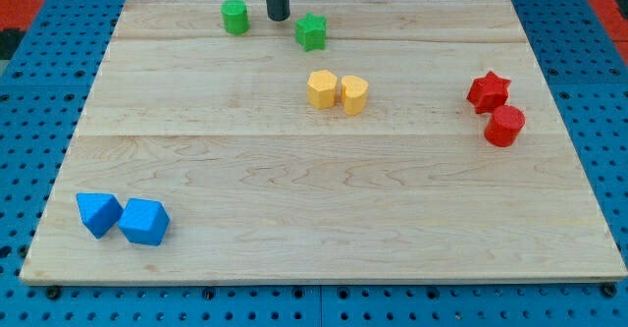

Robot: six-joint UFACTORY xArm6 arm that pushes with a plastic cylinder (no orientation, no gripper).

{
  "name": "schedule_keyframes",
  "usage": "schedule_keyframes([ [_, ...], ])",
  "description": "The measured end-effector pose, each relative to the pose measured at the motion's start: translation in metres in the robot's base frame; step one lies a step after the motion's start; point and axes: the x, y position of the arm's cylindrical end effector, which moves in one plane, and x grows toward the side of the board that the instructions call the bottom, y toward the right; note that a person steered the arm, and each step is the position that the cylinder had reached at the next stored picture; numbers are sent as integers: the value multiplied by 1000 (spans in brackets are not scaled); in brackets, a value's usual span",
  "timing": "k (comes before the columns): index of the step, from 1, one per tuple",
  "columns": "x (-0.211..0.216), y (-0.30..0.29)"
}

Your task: Push the green circle slightly right

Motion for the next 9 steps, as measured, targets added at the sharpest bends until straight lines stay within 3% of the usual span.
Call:
schedule_keyframes([
  [6, -9, -1],
  [8, -9, -73],
  [9, -9, -71],
])
